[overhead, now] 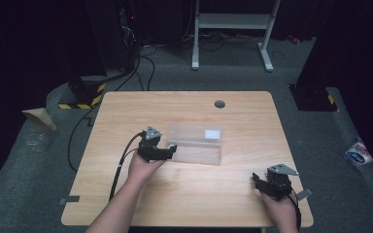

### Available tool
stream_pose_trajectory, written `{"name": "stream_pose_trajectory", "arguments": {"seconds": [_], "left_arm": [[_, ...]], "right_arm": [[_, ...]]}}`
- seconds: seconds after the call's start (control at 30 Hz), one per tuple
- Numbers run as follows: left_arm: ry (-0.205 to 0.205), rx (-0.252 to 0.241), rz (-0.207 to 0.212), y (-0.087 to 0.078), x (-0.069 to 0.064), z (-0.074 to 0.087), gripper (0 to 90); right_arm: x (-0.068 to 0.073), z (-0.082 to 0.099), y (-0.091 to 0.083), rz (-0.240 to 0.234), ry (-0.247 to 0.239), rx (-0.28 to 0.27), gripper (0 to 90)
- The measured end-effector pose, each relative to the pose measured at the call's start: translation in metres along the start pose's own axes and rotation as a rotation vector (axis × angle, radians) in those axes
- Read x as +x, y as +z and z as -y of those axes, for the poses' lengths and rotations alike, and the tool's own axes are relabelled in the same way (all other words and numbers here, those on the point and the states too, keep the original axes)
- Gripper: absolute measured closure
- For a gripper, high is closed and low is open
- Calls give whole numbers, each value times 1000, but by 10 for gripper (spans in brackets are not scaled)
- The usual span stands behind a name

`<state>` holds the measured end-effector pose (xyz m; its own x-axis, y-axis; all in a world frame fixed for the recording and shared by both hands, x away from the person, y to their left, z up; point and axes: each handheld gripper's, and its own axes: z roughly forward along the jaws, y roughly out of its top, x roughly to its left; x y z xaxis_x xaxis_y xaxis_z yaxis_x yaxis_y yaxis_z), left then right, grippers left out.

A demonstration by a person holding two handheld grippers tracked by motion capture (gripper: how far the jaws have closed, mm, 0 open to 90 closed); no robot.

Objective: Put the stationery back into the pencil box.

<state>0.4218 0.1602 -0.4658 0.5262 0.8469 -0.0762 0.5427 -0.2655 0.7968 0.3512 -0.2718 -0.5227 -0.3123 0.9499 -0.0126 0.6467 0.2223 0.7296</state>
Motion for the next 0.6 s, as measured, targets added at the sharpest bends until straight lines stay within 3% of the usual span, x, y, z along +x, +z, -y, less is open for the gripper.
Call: {"name": "stream_pose_trajectory", "arguments": {"seconds": [0.6], "left_arm": [[-13, 43, -13, -43, 24, 50, 156]], "right_arm": [[0, 0, 0, 0, -1, 0, 359]]}}
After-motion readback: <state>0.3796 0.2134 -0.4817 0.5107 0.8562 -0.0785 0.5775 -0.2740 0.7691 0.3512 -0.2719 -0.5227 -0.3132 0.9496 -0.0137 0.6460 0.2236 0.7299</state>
